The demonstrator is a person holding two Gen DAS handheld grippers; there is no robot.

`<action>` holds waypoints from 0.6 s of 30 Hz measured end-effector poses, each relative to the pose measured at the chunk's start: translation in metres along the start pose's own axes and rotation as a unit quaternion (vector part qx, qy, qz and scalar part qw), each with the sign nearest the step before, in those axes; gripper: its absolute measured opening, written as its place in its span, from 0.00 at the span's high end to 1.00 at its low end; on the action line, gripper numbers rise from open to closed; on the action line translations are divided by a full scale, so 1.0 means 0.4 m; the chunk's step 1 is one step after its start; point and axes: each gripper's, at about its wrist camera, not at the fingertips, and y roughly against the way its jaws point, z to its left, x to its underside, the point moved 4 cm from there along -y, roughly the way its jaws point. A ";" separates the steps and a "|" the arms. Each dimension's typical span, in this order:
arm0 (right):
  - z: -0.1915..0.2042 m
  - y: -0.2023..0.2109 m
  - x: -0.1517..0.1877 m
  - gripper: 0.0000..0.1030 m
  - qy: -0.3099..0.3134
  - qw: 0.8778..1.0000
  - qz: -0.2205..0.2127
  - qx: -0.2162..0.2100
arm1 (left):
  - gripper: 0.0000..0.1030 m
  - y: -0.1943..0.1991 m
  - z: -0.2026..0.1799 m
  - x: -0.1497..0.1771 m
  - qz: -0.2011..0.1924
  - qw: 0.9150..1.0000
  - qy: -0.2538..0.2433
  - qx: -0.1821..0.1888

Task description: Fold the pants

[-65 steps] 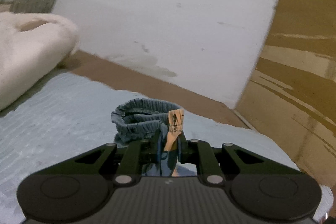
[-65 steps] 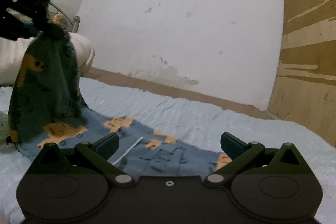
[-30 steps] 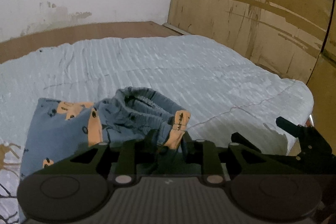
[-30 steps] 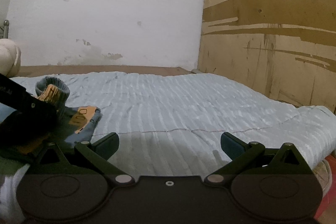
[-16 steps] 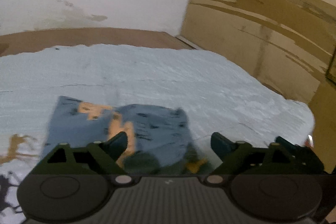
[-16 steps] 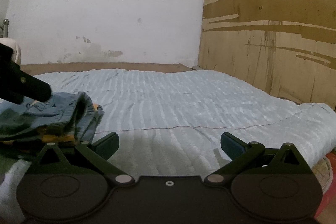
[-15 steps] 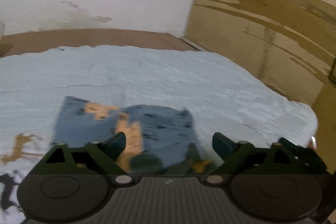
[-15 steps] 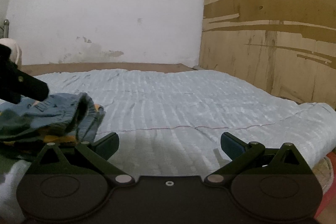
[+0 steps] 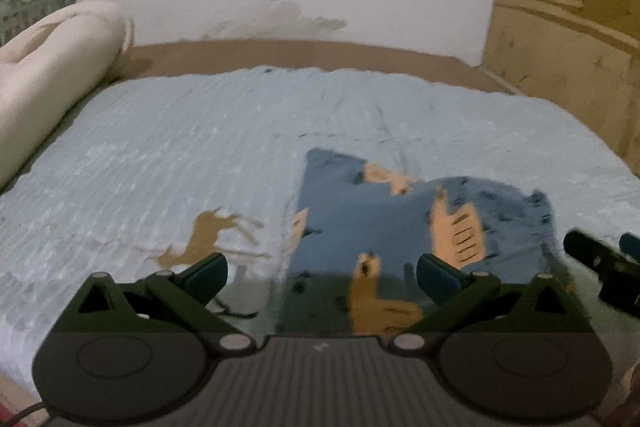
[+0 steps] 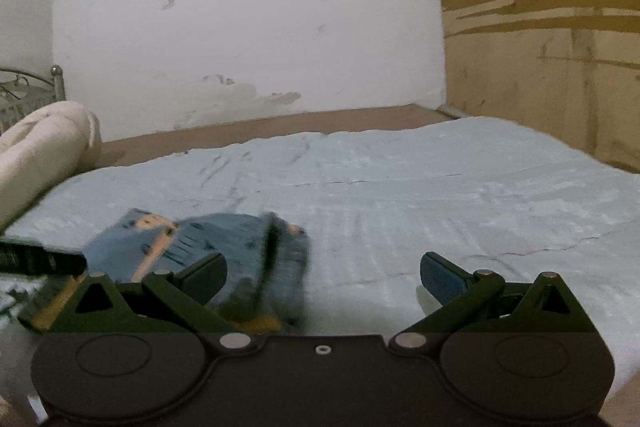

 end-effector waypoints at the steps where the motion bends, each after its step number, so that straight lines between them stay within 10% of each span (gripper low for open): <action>1: 0.014 -0.008 -0.008 0.01 -0.001 1.000 0.004 -0.005 | 0.01 -0.003 0.007 0.003 0.003 1.000 0.003 -0.002; 18: 0.018 -0.053 0.039 0.01 0.013 0.996 0.085 0.036 | 0.01 -0.015 0.026 0.066 0.032 0.999 0.011 0.013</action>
